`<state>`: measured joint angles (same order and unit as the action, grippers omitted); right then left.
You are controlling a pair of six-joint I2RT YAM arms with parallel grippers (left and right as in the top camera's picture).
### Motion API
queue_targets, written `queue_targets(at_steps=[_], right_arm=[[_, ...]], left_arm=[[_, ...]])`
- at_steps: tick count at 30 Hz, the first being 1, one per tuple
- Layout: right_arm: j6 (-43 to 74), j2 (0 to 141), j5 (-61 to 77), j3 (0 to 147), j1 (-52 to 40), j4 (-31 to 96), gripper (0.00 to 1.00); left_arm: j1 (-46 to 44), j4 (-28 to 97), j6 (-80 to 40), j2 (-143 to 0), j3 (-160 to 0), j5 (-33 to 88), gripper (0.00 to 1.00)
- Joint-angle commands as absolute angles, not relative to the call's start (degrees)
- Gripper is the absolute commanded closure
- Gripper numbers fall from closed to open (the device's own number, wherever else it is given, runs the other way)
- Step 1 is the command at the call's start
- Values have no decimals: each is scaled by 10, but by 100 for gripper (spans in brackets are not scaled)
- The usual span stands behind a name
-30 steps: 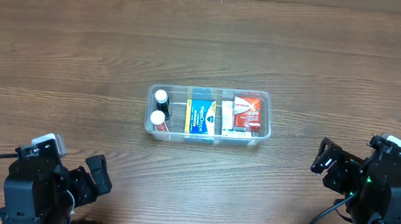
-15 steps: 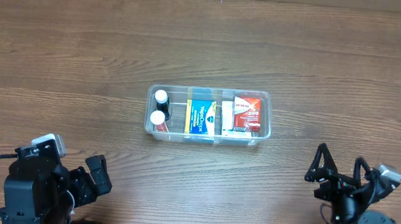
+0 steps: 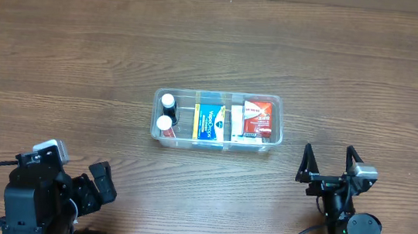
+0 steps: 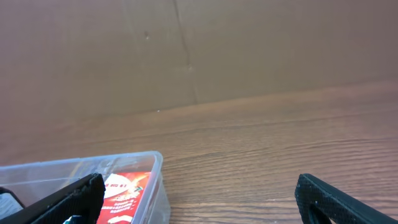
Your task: Pack container
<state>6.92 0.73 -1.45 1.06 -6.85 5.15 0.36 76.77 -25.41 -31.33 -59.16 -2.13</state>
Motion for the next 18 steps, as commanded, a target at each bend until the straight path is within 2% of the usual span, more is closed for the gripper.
queue_targets(at_steps=[1,15,18], right_arm=[[58,2,-3,5,-70,48,0],[58,2,-3,5,-70,48,0],[58,2,-3,5,-70,48,0]], left_arm=[[0,767,-262,-311,-591,-17,0],[0,767,-262,-310,-591,-17,0],[0,741,-243,-293,-572,-55,0]])
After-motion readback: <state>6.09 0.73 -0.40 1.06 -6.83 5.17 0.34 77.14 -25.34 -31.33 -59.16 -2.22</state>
